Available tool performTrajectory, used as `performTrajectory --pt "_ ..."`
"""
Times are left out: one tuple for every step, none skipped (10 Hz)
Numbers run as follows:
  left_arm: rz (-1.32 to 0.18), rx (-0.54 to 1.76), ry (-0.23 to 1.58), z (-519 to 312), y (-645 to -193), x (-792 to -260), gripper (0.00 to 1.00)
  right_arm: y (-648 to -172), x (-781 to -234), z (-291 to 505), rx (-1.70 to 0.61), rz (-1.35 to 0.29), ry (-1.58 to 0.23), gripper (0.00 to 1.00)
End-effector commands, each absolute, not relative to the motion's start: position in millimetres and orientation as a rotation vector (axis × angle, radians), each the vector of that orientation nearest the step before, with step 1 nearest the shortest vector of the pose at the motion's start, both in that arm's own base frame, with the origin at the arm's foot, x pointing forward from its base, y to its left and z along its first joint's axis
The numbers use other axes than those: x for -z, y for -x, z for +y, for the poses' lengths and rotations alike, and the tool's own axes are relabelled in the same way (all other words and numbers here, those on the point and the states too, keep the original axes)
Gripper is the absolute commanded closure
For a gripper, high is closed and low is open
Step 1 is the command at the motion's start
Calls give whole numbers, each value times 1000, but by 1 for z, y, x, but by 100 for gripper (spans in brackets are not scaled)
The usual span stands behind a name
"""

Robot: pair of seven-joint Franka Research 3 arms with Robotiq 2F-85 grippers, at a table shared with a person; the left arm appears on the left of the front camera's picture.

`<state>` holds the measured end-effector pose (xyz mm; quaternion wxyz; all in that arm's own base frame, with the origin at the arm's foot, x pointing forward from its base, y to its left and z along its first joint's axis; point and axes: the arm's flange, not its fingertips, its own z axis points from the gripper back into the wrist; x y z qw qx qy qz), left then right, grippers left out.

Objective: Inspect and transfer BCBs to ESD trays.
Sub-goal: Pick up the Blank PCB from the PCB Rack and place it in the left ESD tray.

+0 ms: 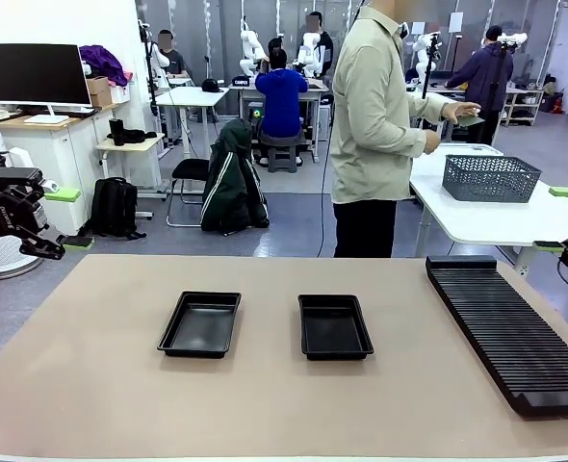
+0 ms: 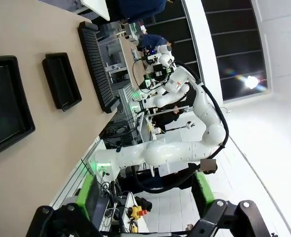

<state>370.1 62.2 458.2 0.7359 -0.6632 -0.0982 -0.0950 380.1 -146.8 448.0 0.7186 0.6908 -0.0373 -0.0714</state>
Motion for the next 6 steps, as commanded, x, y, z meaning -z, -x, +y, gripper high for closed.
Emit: performTrajectory --pt "-243 105 1487 61 -366 -459 0 -380 -449 -144 184 -102 -1554 0" --pt "-236 60 1495 62 -366 -458 0 -380 -448 -144 187 -104 -1556 0" --pt "-247 24 1493 63 -365 -458 0 -379 -447 -143 188 -102 -1558 0" --pt "-266 -4 1491 65 -365 -459 0 -380 -447 -143 188 -99 -1557 0" --pt "-264 -1 1493 65 -365 -459 0 -379 -446 -142 188 -95 -1556 0" --pt "-261 2 1500 65 -366 -459 0 -378 -445 -141 183 -89 -1549 0"
